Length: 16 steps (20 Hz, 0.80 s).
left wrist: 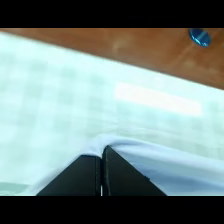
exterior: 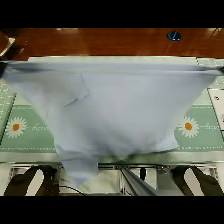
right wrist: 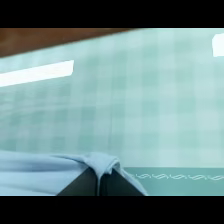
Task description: Fold the shirts.
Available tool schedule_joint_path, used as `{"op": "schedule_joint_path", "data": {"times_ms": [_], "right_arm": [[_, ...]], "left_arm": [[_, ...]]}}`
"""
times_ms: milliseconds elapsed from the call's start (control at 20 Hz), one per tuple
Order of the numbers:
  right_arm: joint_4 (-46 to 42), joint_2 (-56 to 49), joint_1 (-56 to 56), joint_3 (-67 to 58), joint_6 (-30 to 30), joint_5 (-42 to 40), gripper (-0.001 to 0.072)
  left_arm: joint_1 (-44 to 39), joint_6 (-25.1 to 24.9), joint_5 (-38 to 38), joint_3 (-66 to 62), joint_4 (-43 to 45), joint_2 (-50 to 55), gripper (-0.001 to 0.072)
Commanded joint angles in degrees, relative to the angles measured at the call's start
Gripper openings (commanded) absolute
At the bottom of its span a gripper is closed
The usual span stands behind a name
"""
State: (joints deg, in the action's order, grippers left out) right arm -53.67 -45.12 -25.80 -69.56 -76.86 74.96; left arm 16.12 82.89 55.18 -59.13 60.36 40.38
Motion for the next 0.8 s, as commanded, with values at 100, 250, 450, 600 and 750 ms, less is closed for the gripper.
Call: {"op": "schedule_joint_path", "data": {"times_ms": [100, 250, 450, 600, 750], "right_arm": [[8.87, -23.74, -0.02, 2.40, 6.73, -11.23, 0.0017], [16.11, -37.31, 2.54, -2.51, 8.13, -16.02, 0.0017], [14.69, -51.87, 8.22, -14.32, 3.52, -16.39, 0.0017], [14.12, -58.31, 9.97, -20.15, -0.04, -16.04, 0.0017], [13.00, -59.45, 10.34, -20.65, -0.55, -15.82, 0.0018]], "left_arm": [[-5.62, -1.36, -17.99, 2.62, -6.45, 21.73, 0.0028], [-10.01, 0.63, -24.11, -1.95, -6.43, 32.72, 0.0028], [-13.16, 2.40, -25.22, -8.92, -6.45, 44.19, 0.0028], [-13.53, 2.95, -22.43, -11.39, -6.45, 49.18, 0.0028], [-13.33, 2.03, -18.14, -11.45, -6.38, 50.51, 0.0028]]}}
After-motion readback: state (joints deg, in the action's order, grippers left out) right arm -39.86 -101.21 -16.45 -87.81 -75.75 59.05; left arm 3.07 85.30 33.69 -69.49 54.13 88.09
